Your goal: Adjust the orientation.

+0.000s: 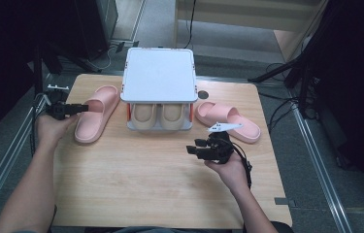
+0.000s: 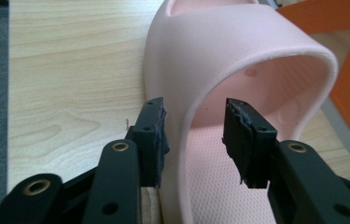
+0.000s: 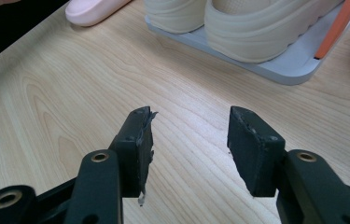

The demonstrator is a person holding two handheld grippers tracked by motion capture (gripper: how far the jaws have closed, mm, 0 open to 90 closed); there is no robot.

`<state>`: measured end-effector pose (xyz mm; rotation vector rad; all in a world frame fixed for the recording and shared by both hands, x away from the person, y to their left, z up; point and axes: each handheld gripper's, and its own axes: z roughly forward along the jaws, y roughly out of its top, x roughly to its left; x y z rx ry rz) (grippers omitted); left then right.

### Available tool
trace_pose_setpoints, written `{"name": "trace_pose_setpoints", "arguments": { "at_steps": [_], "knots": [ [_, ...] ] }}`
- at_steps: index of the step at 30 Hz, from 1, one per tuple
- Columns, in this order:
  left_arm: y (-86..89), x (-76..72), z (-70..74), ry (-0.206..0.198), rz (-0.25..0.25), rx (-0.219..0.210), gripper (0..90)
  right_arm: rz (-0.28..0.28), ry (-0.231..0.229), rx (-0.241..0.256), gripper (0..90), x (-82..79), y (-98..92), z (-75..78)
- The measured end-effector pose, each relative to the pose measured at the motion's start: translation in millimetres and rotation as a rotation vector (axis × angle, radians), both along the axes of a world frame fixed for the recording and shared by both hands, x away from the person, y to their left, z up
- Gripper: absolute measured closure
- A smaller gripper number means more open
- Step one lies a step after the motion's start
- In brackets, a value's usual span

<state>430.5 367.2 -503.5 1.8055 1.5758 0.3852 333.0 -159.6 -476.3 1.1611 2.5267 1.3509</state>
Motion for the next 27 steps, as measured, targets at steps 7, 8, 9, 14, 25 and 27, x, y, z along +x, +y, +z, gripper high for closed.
{"name": "trace_pose_setpoints", "arguments": {
  "at_steps": [7, 8, 9, 14, 25, 27],
  "knots": [
    [-5.2, 9.5, -5.6, -0.001, 0.011, 0.014, 57.7, -0.015, 0.001, -0.001, 51.0, -3.6, -4.8, -0.3],
    [-6.1, 10.7, -6.3, 0.000, 0.016, 0.015, 57.7, -0.019, 0.003, 0.000, 51.0, -4.2, -5.5, -0.4],
    [-6.1, 10.7, -6.3, 0.000, 0.016, 0.015, 57.7, -0.021, 0.003, 0.001, 51.0, -4.7, -5.9, -0.4],
    [-5.0, 12.8, -7.2, -0.031, 0.036, 0.004, 61.0, -0.027, 0.001, -0.003, 51.0, -7.0, -8.0, -0.9],
    [-3.0, 10.7, -2.3, -0.030, 0.085, 0.053, 80.4, -0.030, 0.003, -0.001, 51.0, -7.8, -9.4, -1.1],
    [-1.9, 10.3, -1.0, -0.014, 0.091, 0.046, 81.5, -0.028, 0.001, -0.002, 50.9, -7.8, -9.4, -0.9]
  ]
}}
